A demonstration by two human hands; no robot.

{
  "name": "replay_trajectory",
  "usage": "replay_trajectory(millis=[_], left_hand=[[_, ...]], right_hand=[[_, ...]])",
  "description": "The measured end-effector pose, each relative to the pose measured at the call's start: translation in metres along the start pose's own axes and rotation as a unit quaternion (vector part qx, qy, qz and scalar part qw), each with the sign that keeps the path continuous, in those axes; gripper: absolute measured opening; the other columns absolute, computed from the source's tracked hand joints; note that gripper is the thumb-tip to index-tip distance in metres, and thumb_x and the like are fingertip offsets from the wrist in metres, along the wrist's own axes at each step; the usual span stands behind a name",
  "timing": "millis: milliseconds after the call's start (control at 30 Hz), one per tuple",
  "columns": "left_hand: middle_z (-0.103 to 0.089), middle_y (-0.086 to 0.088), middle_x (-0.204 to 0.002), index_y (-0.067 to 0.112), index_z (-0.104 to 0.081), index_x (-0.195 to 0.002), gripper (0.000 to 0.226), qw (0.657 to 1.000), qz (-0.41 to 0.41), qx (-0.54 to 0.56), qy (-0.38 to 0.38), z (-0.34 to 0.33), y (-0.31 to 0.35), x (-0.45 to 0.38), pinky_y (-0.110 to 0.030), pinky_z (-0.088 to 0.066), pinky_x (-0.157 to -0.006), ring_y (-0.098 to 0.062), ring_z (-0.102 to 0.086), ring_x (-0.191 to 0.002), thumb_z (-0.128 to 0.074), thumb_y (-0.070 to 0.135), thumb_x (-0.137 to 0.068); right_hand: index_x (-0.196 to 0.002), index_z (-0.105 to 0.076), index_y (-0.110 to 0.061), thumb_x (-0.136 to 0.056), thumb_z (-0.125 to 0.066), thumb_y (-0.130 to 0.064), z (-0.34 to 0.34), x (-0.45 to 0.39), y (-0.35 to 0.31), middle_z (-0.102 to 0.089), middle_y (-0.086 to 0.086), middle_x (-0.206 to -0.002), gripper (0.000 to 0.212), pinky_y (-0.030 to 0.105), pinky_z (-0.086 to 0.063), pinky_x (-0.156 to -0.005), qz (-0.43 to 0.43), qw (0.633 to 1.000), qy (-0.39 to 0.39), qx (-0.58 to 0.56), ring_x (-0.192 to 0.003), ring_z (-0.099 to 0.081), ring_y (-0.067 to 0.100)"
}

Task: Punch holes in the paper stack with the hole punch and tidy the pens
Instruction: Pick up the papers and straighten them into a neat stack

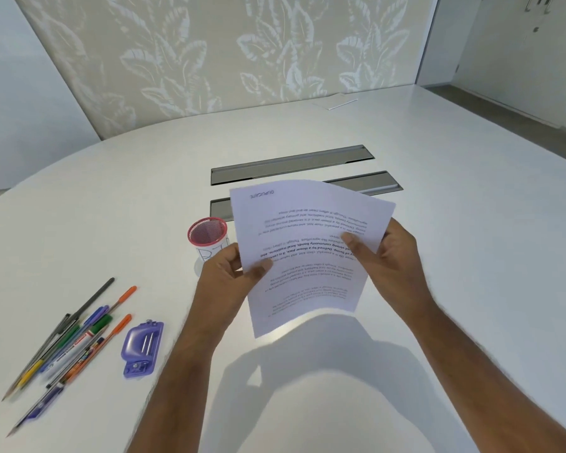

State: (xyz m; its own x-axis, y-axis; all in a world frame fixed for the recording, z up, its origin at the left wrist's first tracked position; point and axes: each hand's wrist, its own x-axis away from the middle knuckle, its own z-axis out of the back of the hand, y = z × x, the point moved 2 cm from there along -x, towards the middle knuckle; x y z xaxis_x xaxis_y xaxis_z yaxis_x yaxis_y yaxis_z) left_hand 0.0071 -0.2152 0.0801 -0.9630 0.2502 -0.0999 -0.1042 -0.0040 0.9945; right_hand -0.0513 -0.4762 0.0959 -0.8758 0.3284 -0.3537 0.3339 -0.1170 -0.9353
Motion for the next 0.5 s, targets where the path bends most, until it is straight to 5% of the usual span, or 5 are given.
replay_trajectory(millis=[133,233,500], left_hand=[[-0.080,0.013,-0.108,0.041,-0.073,-0.109,0.032,0.999,-0.048,-0.024,-0.008,-0.012,0.010,0.001,-0.021,-0.060,-0.071,-0.007,-0.077,-0.095,-0.073,0.015,-0.091],[-0.080,0.009,-0.112,0.026,-0.072,-0.118,0.026,1.000,-0.016,-0.014,-0.004,-0.019,-0.005,0.006,-0.032,-0.064,-0.087,-0.013,-0.076,-0.103,-0.071,0.009,-0.097],[-0.079,0.012,-0.114,0.025,-0.071,-0.122,0.025,0.999,-0.015,-0.040,-0.002,-0.022,-0.006,0.006,-0.021,-0.060,-0.075,-0.010,-0.076,-0.102,-0.069,0.028,-0.097]], right_hand=[[-0.117,-0.068,-0.046,-0.099,-0.075,-0.028,-0.007,0.005,-0.001,-0.080,-0.016,-0.112,0.026,0.018,-0.060,-0.068,0.018,1.000,-0.005,0.001,-0.094,-0.079,0.005],[-0.111,-0.072,-0.037,-0.100,-0.073,-0.013,-0.011,0.014,0.018,-0.081,-0.018,-0.108,0.026,0.015,-0.059,-0.071,-0.035,0.999,-0.009,0.002,-0.093,-0.079,0.003],[-0.109,-0.072,-0.040,-0.100,-0.072,-0.017,-0.008,0.014,0.027,-0.080,-0.020,-0.110,0.024,0.015,-0.058,-0.072,-0.038,0.999,-0.003,0.032,-0.095,-0.077,0.002]])
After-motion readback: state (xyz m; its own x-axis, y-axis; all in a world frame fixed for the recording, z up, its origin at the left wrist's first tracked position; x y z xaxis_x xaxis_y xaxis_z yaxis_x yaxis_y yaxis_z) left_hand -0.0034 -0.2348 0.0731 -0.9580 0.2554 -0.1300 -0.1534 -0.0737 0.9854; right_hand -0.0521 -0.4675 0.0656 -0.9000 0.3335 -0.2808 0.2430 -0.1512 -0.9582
